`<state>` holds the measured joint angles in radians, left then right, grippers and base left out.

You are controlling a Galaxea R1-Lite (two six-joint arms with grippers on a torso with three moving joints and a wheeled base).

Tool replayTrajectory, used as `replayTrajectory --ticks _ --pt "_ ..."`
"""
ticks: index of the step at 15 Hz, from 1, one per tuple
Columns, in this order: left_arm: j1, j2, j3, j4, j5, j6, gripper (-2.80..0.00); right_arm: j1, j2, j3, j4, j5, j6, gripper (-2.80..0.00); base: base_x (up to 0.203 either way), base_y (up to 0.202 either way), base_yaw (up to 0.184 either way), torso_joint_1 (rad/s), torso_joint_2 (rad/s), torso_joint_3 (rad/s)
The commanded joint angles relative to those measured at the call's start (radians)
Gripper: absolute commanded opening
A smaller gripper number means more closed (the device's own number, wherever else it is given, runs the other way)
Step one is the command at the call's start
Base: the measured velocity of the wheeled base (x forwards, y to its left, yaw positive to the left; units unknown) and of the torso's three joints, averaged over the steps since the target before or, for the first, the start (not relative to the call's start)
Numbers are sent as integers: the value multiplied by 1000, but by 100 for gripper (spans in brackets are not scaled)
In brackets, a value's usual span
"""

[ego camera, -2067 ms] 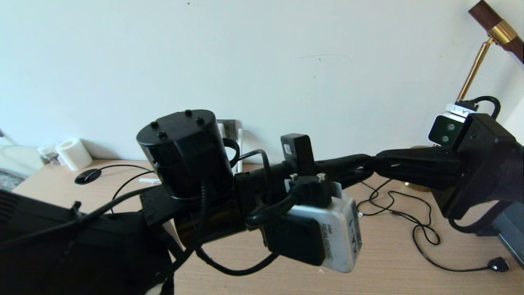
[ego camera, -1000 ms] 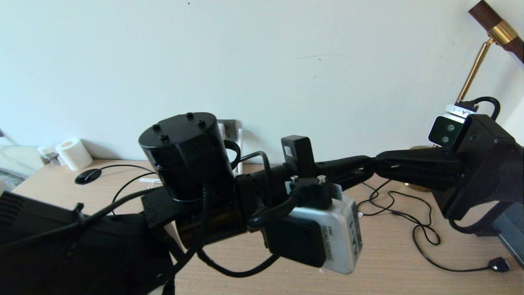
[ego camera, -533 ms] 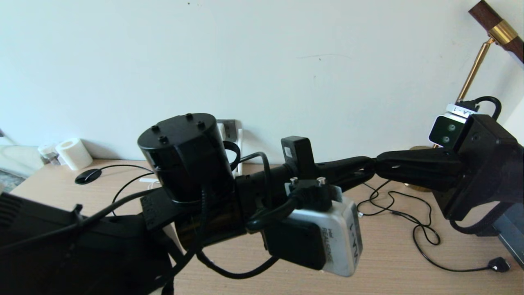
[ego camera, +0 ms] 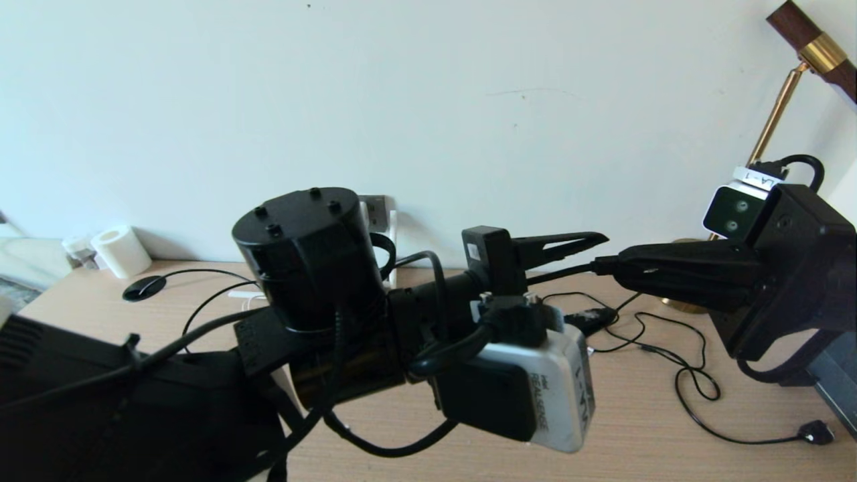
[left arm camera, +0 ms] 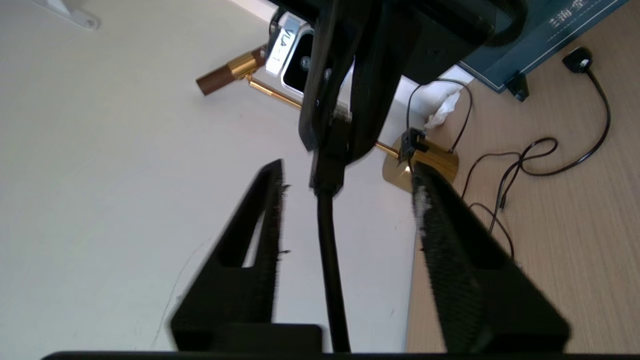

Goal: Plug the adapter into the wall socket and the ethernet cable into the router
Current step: Hand it to the other hand

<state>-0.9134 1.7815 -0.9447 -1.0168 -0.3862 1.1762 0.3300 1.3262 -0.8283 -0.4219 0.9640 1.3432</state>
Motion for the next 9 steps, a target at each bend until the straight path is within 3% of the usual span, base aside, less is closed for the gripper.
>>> replayTrajectory --ticks 1,9 --pt "-4 1 -2 -8 -3 7 0 1 -1 1 -1 4 8 -280 0 0 0 0 0 0" --pt "-2 1 -8 -8 -3 0 0 4 -5 3 -1 5 8 -280 0 0 0 0 0 0"
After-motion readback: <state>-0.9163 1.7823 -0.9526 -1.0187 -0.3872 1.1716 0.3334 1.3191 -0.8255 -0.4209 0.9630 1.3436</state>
